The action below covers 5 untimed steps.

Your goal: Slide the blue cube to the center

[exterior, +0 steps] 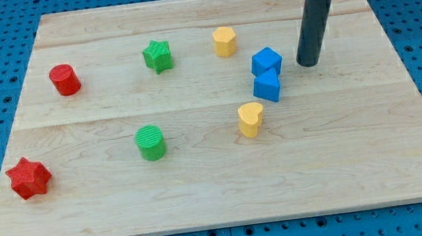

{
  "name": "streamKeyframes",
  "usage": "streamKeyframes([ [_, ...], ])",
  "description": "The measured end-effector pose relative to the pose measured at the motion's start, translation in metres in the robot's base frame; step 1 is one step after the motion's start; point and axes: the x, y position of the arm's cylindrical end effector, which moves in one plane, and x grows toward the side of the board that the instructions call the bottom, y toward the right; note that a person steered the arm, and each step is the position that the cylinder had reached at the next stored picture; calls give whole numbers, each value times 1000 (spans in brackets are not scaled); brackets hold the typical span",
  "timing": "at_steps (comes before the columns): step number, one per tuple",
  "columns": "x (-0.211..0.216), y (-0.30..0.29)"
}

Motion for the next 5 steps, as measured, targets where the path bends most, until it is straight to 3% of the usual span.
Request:
streamKeyframes([
  [3,0,-73],
  [5,8,42],
])
